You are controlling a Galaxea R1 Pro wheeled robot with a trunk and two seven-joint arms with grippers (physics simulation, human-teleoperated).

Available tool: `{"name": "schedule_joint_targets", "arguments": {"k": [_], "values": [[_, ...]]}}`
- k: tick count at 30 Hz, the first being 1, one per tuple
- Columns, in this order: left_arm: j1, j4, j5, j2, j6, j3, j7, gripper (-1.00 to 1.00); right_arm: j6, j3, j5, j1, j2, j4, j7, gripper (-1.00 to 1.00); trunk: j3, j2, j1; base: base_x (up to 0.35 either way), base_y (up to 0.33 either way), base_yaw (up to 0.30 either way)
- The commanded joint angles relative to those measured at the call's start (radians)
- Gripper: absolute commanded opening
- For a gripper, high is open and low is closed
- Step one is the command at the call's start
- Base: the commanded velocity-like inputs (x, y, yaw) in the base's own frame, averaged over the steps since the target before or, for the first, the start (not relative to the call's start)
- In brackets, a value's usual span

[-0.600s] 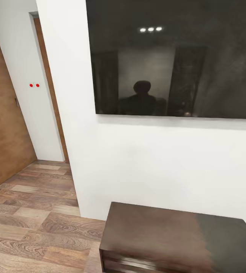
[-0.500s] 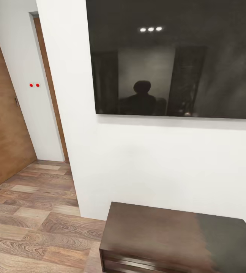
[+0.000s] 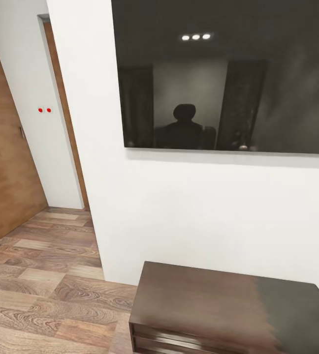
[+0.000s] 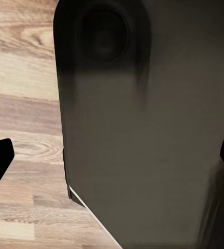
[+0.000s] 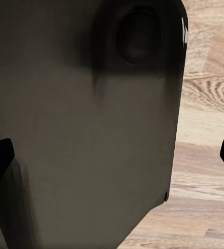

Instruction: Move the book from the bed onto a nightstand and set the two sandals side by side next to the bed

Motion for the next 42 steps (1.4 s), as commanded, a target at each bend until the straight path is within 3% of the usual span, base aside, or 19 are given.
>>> {"name": "schedule_joint_targets", "arguments": {"k": [1,30,42], "values": [[0.0,0.0,0.0,0.0,0.001,0.0,0.0,1.0,0.0,0.0,0.0,0.0,0.0,0.0,0.0,1.0,-0.001,0.0,0.0,0.0,0.0,0.025],[0.0,0.0,0.0,0.0,0.0,0.0,0.0,1.0,0.0,-0.001,0.001,0.0,0.0,-0.001,0.0,1.0,-0.006,0.0,0.0,0.0,0.0,0.028],[-0.003,-0.005,0.001,0.015,-0.004,0.0,0.0,1.0,-0.013,0.0,0.007,0.0,0.01,-0.011,-0.004,1.0,-0.007,0.0,0.0,0.0,0.0,0.198]]}}
